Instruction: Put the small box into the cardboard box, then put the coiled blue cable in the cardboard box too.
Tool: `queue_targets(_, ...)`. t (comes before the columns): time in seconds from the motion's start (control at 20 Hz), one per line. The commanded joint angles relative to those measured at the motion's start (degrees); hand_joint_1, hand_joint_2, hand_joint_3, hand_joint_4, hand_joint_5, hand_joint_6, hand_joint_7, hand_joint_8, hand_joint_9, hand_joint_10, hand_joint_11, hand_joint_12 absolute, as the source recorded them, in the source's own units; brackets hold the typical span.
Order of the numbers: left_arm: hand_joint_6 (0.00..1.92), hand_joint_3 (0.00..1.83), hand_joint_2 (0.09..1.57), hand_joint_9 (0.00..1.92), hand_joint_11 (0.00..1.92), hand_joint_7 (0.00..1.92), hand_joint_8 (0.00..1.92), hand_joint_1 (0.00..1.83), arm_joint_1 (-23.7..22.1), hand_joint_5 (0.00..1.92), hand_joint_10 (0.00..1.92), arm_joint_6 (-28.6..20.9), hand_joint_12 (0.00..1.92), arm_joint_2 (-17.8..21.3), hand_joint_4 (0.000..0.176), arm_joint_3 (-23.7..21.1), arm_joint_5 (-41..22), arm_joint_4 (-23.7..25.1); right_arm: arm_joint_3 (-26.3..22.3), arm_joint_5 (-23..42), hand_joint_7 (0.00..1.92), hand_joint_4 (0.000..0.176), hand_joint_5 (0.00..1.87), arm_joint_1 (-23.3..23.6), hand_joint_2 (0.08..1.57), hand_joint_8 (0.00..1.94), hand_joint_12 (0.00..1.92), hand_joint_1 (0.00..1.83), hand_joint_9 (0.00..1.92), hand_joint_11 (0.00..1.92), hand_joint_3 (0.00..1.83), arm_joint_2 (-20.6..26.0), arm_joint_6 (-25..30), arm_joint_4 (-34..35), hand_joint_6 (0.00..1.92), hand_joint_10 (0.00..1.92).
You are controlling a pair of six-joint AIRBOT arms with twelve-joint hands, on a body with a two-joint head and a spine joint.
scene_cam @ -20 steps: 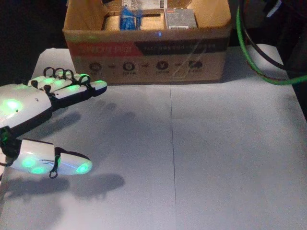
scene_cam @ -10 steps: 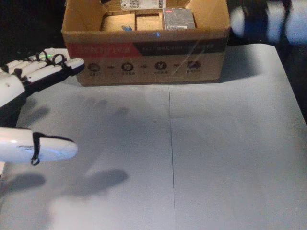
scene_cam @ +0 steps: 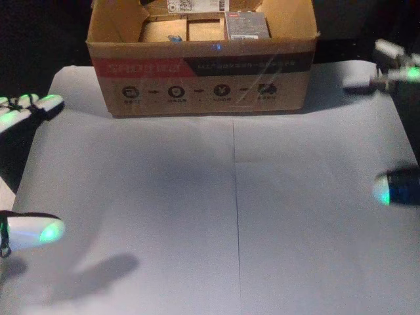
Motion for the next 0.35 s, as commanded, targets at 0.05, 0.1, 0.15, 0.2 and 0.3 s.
queue_targets(0.05,0.00,0.00,0.91,0.00,0.00,0.00,0.00,0.45,-0.4,0.01,0.00,-0.1,0.00,0.1,0.160,-0.1,-8.3,-1.0,-0.4,8.5,0.00,0.176,0.01,-1.2,0.84,0.00,0.00,0.59,0.00,0.00,0.01,-0.2,0.3,1.8,0.00,0.00)
queue_targets(0.1,0.00,0.00,0.90,0.00,0.00,0.00,0.00,0.45,-0.4,0.01,0.00,-0.1,0.00,0.0,0.168,-0.1,-8.3,-1.0,-0.4,8.5,0.00,0.176,0.02,-1.3,0.85,0.00,0.00,0.61,0.00,0.00,0.01,-0.4,0.3,1.8,0.01,0.00)
queue_targets(0.15,0.00,0.00,0.90,0.00,0.00,0.00,0.00,0.45,-0.4,0.00,0.00,-0.1,0.00,-0.2,0.175,-0.2,-8.4,-1.0,-0.3,8.5,0.00,0.176,0.02,-1.4,0.85,0.00,0.00,0.61,0.00,0.00,0.01,-0.7,0.3,1.9,0.00,0.00)
queue_targets(0.2,0.00,0.00,0.89,0.00,0.00,0.00,0.00,0.43,-0.4,0.00,0.00,-0.1,0.00,-0.3,0.176,-0.1,-8.4,-1.0,-0.3,8.7,0.00,0.176,0.01,-1.3,0.85,0.00,0.00,0.62,0.00,0.00,0.01,-0.9,0.3,1.9,0.00,0.00)
queue_targets(0.3,0.00,0.00,0.88,0.00,0.00,0.00,0.00,0.46,-0.4,0.00,0.00,-0.1,0.00,-0.7,0.176,0.0,-8.4,-1.0,-0.2,8.7,0.00,0.176,0.00,-1.3,0.86,0.00,0.00,0.62,0.00,0.00,0.01,-1.0,0.3,1.9,0.00,0.00)
